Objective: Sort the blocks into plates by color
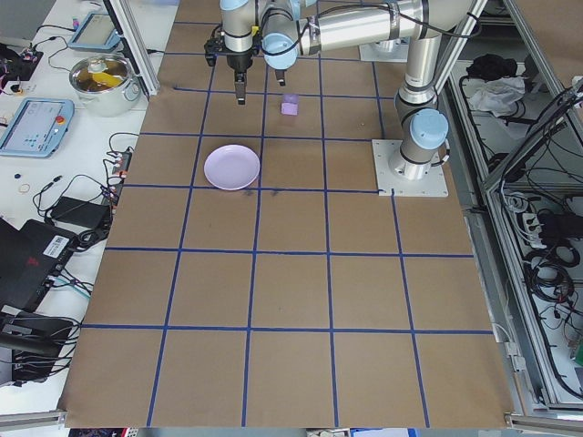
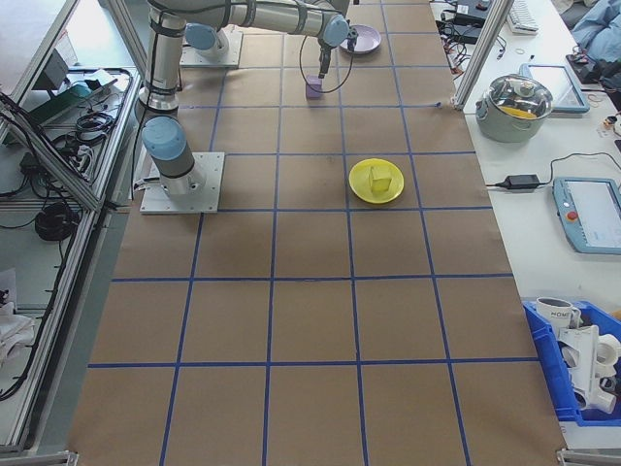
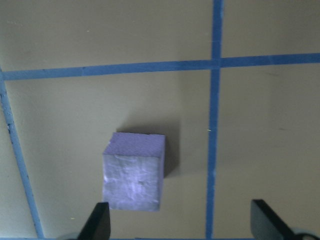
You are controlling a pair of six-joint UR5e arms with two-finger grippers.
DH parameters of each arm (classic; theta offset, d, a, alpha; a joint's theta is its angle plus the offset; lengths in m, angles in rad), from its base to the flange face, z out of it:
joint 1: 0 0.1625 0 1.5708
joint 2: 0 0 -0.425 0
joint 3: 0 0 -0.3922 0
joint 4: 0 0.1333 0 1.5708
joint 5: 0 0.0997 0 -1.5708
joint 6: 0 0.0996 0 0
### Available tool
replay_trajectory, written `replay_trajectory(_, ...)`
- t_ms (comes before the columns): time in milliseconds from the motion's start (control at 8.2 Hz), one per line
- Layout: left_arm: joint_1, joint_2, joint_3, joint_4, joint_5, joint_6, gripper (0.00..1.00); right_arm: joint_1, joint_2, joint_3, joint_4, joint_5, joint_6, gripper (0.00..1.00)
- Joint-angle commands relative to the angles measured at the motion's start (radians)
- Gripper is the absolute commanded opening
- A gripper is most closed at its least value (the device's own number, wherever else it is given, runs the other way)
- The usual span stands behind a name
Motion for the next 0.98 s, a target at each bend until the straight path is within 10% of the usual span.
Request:
replay_trajectory(0,-0.016,-0.008,-0.002,-0.003,0.000,-0.009,1.00,-0.216,-0.128,0.001,0.196,-0.005,-0.287,1.00)
replay_trajectory(244,-0.107,0.001,-0.059,0.008,-0.064,-0.029,1.00,-0.359,-0.250,0.008,0.315,-0.022,-0.491,1.00)
replay_trajectory(488,-0.190,-0.009,-0.124,0.023,-0.072,-0.127,1.00,-0.380,-0.394,0.009,0.317,-0.166,-0.512,1.00)
replay_trajectory(854,-0.263,-0.017,-0.211,0.026,-0.071,-0.132,1.00,-0.373,-0.446,0.008,0.307,-0.136,-0.474,1.00)
